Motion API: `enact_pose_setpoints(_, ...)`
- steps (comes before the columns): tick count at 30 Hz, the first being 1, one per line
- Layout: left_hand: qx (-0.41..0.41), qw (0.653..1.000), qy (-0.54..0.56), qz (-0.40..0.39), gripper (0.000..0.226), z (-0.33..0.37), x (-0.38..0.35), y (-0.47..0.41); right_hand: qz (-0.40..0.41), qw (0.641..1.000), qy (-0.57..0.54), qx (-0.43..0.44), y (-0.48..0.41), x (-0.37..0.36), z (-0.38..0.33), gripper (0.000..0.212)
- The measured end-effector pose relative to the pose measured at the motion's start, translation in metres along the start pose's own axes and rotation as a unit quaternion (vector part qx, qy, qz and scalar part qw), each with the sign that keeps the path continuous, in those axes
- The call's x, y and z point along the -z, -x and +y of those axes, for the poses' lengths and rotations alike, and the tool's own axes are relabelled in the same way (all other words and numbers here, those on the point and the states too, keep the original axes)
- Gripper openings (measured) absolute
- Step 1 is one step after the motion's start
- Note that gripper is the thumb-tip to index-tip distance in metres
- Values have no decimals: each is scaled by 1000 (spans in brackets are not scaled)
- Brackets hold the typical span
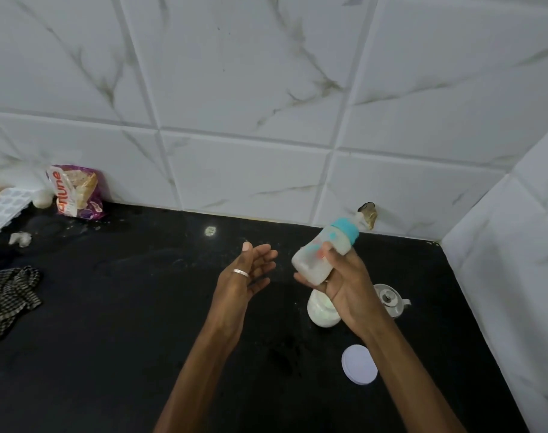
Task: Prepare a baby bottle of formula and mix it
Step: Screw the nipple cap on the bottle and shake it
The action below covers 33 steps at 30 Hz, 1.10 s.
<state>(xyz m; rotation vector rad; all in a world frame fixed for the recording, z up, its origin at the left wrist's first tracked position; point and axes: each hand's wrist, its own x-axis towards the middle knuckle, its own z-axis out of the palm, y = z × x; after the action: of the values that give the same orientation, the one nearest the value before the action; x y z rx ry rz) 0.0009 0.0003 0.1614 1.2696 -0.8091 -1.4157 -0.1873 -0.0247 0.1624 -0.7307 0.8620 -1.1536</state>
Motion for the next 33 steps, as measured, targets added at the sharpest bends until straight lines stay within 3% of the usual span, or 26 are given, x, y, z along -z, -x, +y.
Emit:
enact_pose_setpoints(4,1,1000,-2,-7,64,-1,0,0,-78,982,161,-53,6,1,4,54)
enact_pose_setpoints(8,-1,1000,5,1,63,0,1,-1,-2,1000,-11,-19,2,-4,2,52)
enact_pose_setpoints(13,3,1000,5,-1,64,0,1,-1,-72,984,152,-55,6,-1,2,52)
enact_pose_setpoints(17,2,1000,8,6,64,2,1,-1,18,1000,-16,-10,-1,-4,-1,45)
enact_pose_setpoints(22,-1,1000,4,-5,64,1,0,1,-69,980,177,-61,5,4,6,53)
enact_pose_setpoints(26,-4,1000,8,2,63,1,0,0,10,1000,7,-15,0,-2,-1,44)
enact_pose_setpoints(28,-2,1000,7,3,63,0,1,-1,-2,999,37,-17,-1,-3,-2,47)
enact_pose_setpoints(31,0,1000,5,-3,64,-1,0,-1,-66,982,168,-51,4,-2,-3,53)
enact_pose_setpoints(33,-1,1000,10,1,64,-1,0,-1,-39,994,98,-28,1,-1,-4,47)
